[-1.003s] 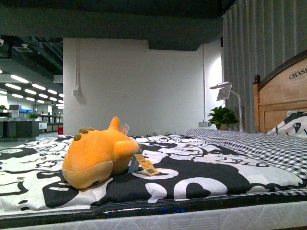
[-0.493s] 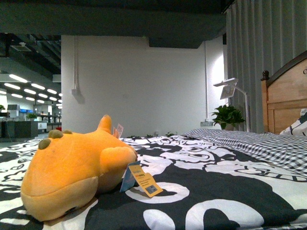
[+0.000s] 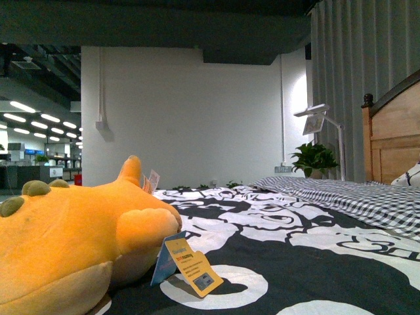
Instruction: Put away toys
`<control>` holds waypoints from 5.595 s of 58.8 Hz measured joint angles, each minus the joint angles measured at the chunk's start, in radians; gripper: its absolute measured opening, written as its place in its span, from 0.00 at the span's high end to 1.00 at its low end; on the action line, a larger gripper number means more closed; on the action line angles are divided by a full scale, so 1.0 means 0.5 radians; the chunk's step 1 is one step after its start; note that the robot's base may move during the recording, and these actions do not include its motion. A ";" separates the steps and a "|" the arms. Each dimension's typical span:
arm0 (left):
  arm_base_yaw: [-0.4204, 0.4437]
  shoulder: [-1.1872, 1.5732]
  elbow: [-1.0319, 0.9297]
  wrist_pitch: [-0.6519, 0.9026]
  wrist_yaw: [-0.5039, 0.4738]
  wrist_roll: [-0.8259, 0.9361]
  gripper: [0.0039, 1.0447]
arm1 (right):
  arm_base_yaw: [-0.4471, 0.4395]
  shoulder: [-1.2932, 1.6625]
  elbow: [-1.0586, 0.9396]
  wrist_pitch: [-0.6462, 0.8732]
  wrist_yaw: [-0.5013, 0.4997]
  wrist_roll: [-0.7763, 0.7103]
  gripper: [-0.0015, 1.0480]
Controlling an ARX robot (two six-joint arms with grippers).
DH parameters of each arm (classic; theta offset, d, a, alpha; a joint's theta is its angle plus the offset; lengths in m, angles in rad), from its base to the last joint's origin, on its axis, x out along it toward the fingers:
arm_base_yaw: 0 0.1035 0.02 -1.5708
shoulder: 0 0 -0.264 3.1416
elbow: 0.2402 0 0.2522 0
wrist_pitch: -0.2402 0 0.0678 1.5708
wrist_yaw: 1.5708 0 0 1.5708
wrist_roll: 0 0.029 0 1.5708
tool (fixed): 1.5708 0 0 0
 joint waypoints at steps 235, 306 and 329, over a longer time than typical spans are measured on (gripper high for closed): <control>0.000 -0.001 0.000 -0.002 -0.003 0.000 0.06 | 0.398 1.895 0.985 1.173 0.455 0.148 0.06; 0.000 -0.001 0.000 -0.002 -0.003 0.000 0.06 | 1.016 2.232 1.056 1.553 0.839 -0.151 0.06; 0.000 -0.001 0.000 -0.002 -0.003 0.000 0.06 | 1.016 2.385 1.109 1.640 0.841 -0.159 0.06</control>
